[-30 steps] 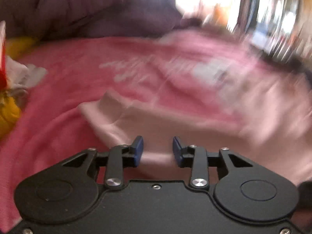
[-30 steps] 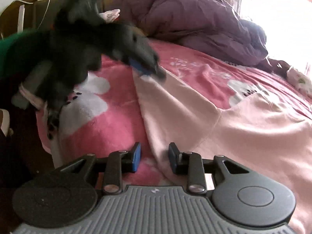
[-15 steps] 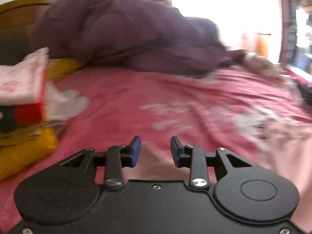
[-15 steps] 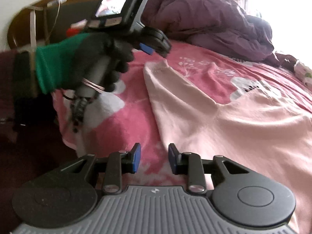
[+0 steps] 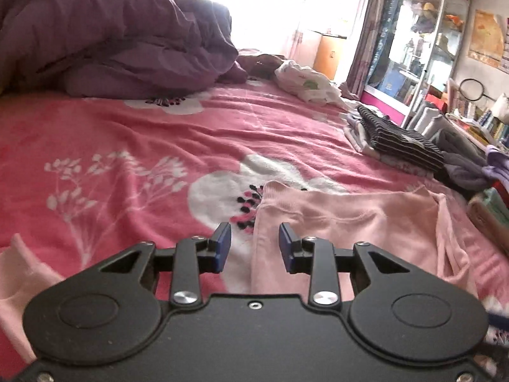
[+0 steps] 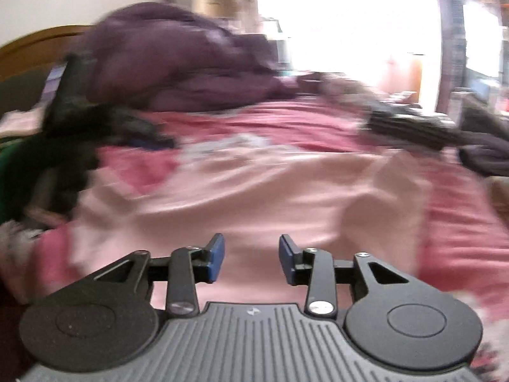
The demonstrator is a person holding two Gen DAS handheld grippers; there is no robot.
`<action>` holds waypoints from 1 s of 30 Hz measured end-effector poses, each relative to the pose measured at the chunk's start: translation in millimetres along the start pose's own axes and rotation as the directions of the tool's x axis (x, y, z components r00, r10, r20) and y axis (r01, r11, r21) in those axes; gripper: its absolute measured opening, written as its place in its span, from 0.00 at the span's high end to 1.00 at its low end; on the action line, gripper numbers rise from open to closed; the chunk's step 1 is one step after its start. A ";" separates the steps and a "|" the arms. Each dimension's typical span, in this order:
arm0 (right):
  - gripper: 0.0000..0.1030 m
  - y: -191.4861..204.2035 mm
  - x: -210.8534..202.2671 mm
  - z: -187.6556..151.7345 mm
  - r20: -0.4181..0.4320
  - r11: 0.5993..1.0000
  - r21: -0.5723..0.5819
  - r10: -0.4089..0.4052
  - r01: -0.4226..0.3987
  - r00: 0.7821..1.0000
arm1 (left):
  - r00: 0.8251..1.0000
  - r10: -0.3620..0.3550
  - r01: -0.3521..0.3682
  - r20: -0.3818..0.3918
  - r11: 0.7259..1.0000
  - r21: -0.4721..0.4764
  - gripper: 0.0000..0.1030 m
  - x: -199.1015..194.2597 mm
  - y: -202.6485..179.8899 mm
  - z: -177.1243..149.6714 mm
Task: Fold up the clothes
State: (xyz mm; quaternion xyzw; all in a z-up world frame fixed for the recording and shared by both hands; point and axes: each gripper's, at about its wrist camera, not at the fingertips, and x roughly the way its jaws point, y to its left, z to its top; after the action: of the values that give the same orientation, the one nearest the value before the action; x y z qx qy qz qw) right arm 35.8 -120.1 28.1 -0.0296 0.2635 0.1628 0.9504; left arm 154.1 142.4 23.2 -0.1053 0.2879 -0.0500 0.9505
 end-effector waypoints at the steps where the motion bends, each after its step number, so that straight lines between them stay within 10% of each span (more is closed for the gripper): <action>1: 0.56 -9.2 3.4 3.5 0.003 0.999 0.009 -0.048 0.048 0.999 | 1.000 -0.009 0.009 -0.004 1.000 -0.010 0.70 3.7 -1.2 0.7; 9: 0.44 -116.6 34.4 24.0 0.047 0.909 0.392 -0.174 0.142 0.984 | 0.992 -0.124 0.124 -0.006 0.991 -0.046 0.70 12.3 -10.7 1.7; 18: 0.44 -227.2 85.4 5.7 0.076 0.704 0.710 -0.039 -0.026 0.996 | 0.986 -0.160 0.161 -0.039 0.987 0.006 0.70 19.9 -23.7 -8.0; 23: 0.52 -255.5 118.7 -9.2 0.097 0.581 0.808 0.042 -0.103 0.994 | 0.983 -0.179 0.179 -0.044 0.984 0.009 0.70 25.5 -22.2 -12.5; 30: 0.92 -261.5 130.3 -17.8 0.190 0.487 0.843 0.129 -0.229 0.973 | 0.982 -0.181 0.183 -0.052 0.983 0.035 0.70 26.1 -22.9 -16.9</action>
State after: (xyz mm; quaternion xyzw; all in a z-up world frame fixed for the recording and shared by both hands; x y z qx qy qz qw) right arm 217.4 -331.6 -61.4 0.4813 0.2625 0.1096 0.8291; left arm 165.5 113.2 0.7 -0.1112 0.2992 -0.1448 0.9365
